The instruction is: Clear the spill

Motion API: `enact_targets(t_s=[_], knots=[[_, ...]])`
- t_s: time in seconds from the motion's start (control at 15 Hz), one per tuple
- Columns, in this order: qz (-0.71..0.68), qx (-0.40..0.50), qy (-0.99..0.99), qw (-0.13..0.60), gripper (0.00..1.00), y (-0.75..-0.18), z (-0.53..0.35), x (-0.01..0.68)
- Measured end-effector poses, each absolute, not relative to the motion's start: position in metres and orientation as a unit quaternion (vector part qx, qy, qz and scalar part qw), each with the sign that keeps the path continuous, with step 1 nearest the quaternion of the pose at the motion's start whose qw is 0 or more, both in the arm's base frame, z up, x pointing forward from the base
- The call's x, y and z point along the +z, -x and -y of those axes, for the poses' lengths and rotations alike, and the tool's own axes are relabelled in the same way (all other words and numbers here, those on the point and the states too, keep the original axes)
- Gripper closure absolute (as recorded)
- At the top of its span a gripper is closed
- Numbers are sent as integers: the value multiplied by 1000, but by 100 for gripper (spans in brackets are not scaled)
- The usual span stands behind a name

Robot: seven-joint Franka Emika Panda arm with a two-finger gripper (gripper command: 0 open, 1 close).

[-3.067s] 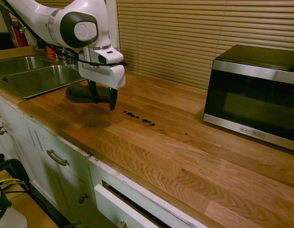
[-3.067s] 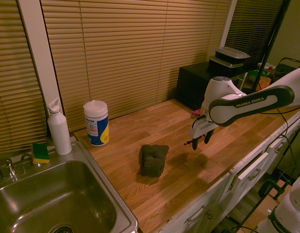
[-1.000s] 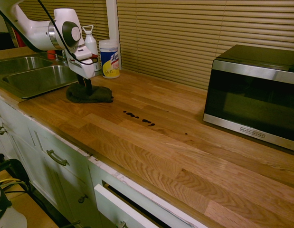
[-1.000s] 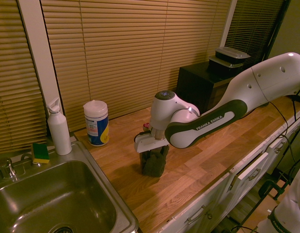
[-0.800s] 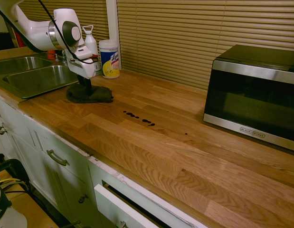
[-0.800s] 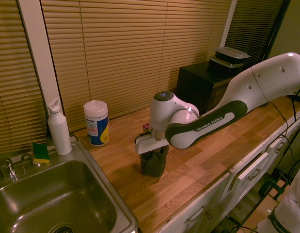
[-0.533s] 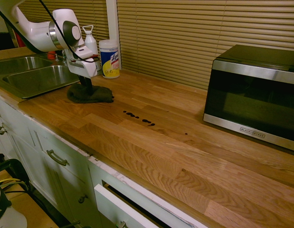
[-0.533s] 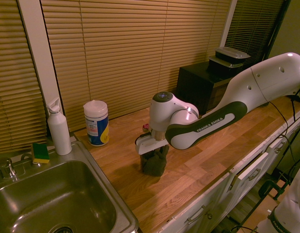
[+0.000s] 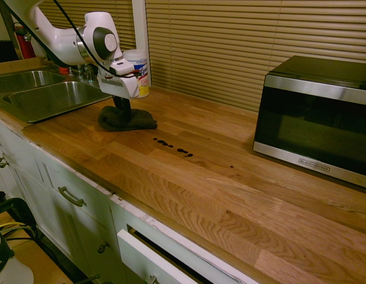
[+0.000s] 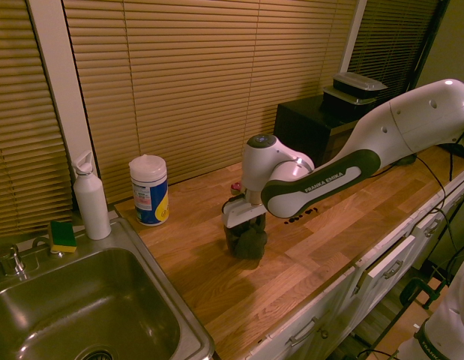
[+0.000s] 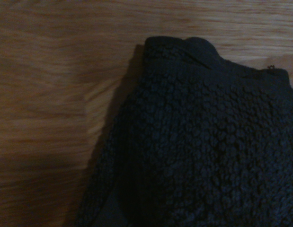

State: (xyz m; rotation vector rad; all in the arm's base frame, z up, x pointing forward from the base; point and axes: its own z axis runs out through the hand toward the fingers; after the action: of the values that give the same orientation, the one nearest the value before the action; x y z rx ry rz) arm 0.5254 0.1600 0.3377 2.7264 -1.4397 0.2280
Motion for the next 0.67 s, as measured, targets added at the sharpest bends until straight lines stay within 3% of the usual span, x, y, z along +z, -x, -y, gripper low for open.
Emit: enact_targets(t_s=[0.67], knots=[[533, 75, -843, -1, 100, -486, -20, 335]])
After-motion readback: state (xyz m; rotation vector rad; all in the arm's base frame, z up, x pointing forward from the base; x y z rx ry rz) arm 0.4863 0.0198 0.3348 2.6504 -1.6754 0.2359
